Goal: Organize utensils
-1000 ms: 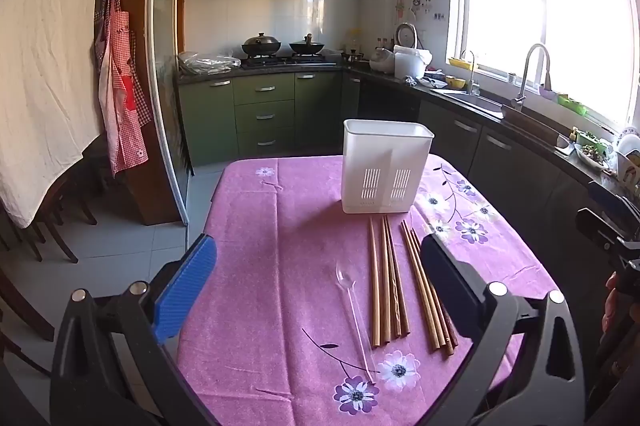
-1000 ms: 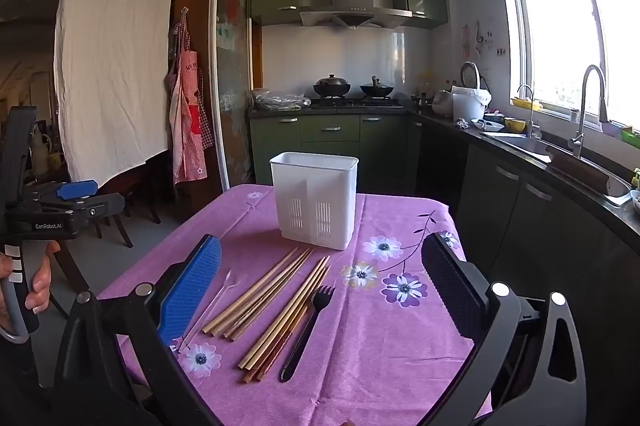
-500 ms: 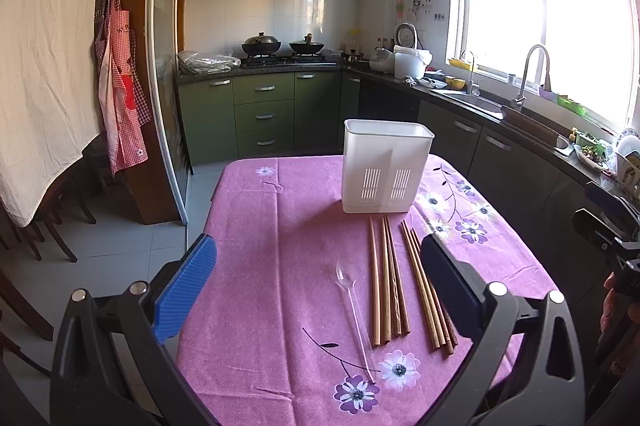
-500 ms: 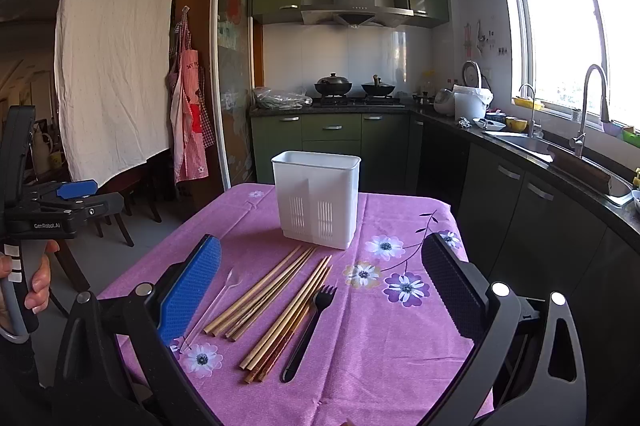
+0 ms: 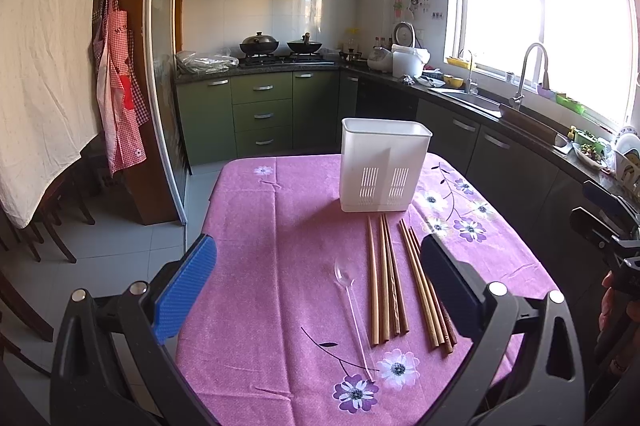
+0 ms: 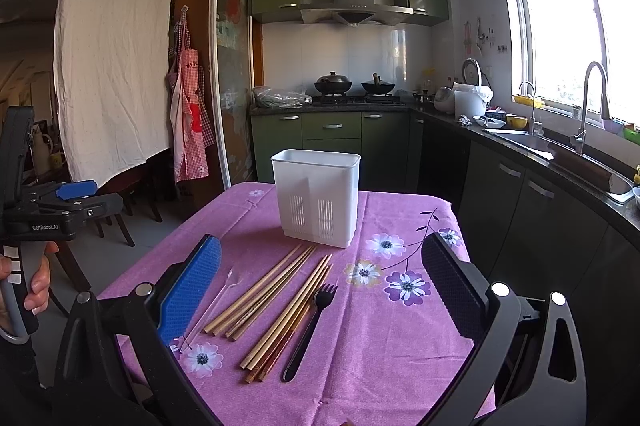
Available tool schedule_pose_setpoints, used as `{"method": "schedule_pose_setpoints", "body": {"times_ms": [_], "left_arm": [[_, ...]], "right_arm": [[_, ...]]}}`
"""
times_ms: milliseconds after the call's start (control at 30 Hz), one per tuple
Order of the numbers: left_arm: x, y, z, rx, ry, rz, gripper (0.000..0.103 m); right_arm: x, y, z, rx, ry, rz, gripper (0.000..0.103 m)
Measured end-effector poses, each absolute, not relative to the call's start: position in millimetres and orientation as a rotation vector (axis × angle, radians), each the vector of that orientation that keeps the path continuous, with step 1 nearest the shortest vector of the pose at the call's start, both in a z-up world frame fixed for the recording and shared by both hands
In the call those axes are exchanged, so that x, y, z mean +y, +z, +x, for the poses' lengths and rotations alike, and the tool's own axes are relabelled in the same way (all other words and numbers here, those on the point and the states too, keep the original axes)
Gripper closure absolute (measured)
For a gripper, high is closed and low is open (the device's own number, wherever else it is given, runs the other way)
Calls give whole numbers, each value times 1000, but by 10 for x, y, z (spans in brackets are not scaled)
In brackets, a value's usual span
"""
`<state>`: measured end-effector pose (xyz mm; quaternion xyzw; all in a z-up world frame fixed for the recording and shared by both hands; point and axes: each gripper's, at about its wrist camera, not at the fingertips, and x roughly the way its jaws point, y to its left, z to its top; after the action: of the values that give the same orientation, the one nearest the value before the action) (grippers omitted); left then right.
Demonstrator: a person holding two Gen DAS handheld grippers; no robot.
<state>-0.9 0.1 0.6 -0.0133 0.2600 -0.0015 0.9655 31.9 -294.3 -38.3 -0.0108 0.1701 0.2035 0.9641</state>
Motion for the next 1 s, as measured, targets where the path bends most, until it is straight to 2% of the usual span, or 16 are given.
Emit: {"method": "schedule_pose_setpoints", "body": {"times_ms": [1000], "left_arm": [[-13,-83,18,529,-1,-26,6]], "right_arm": [[-2950,-397,343,355,414,-15,4]]}}
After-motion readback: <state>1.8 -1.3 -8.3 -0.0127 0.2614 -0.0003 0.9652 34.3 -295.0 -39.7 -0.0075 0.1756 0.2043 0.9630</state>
